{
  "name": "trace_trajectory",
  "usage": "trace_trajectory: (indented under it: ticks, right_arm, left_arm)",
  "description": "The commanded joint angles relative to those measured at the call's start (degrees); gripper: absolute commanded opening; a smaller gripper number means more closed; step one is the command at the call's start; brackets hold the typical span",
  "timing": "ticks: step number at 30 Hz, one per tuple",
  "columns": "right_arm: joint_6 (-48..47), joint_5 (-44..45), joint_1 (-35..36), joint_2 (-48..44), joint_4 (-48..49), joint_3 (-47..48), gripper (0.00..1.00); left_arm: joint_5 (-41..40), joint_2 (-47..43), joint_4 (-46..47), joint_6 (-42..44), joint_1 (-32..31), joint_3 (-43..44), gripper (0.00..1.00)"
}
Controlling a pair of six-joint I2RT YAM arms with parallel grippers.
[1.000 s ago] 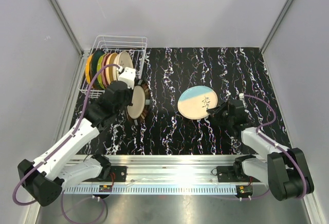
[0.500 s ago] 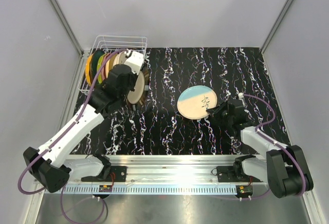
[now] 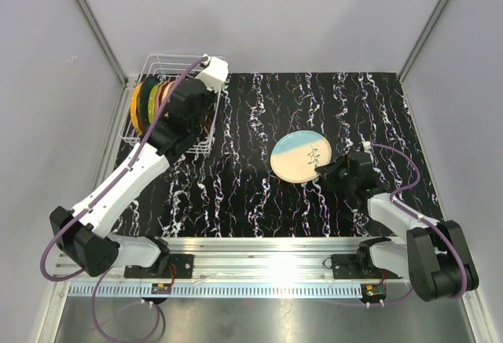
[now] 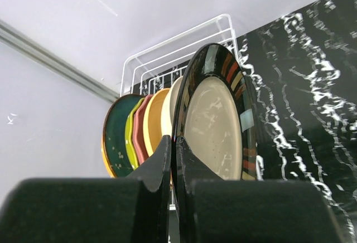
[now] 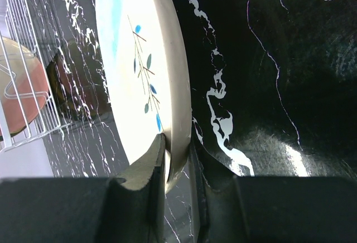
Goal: Load the plates into the dish rack
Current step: Insert the plate into the dish rack
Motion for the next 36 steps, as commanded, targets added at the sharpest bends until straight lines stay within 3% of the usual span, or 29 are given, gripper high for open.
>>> trace_trajectory:
  ticks: [1,11,20,36]
  right_arm:
    - [-4.19,-0.35,0.05,1.04,-0.7,0.51,0.0]
    - [-4.55,-0.18,0.05,3.76,0.53,1.13,0.0]
    - [-6.3,0.18,0.05,6.32,0.44,2.62,0.0]
    - [-6.39,0.09,0.05,9.83,2.38,2.8,0.0]
  left_arm:
    - [-3.07,-0.02,11.33,3.6,1.91,5.69,0.0]
    - [0.97,3.76,12.04,1.05,8.42,7.98,0.0]
    - [2.65,6.93,12.83,-0.53,8.6,8.15,0.0]
    - [-2.01,7.9,16.87,4.21,7.81,5.69,0.0]
